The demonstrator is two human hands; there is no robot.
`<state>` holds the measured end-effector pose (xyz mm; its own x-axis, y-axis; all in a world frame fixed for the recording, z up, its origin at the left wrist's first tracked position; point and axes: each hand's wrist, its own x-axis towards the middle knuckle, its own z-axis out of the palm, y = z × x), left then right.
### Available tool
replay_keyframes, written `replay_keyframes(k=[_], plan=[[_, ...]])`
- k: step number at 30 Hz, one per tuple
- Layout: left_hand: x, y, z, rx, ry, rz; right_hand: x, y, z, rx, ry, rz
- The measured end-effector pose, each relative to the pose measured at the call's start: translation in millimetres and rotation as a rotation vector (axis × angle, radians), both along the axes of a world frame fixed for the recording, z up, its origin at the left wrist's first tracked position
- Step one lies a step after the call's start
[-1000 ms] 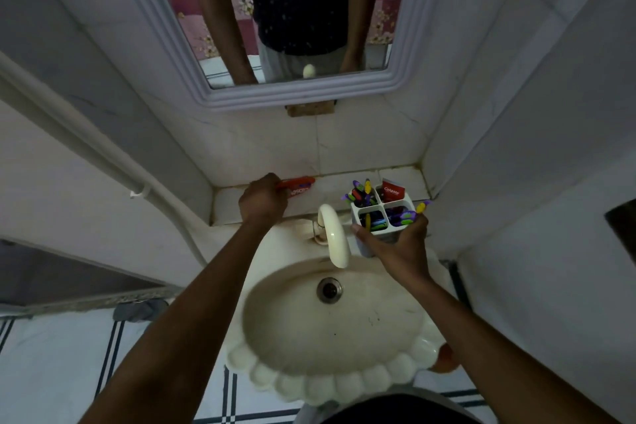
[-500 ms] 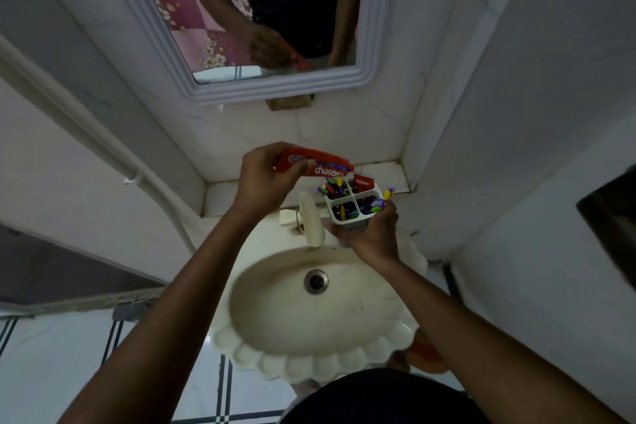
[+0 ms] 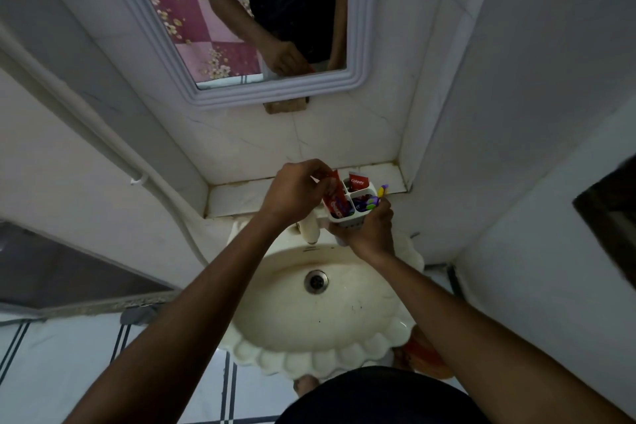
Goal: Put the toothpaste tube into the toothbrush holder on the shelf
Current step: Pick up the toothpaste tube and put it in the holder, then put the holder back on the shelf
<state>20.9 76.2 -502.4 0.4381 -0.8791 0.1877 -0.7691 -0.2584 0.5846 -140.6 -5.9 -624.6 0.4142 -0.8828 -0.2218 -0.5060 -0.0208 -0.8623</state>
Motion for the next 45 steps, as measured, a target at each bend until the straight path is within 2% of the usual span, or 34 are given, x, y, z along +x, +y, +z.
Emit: replay_keyframes(k=[10,21,26,31,37,45], plan=[[-4,-12,-14,0.146,-0.036,0.009,-4,3,-3,-0.025,0.007,-0.015],[-3,-20,-21,0.183,-0.097,-0.039,-4,3,-15,-0.030,-0.051,-0.052],[3,-11,-24,0.055,0.149,0.106,-2,2,-8,-0.027,-0.118,-0.071],[9,6,-24,-0.075,0.197,0.238,1,-3,8,-0.058,-0.122,-0.131],[23,14,13,-0.175,0.083,0.238,4,-9,70,-0.232,-0.254,-0.235],[20,2,131,-0.410,-0.035,0.178,-3,-31,219,-0.483,-0.546,-0.283]])
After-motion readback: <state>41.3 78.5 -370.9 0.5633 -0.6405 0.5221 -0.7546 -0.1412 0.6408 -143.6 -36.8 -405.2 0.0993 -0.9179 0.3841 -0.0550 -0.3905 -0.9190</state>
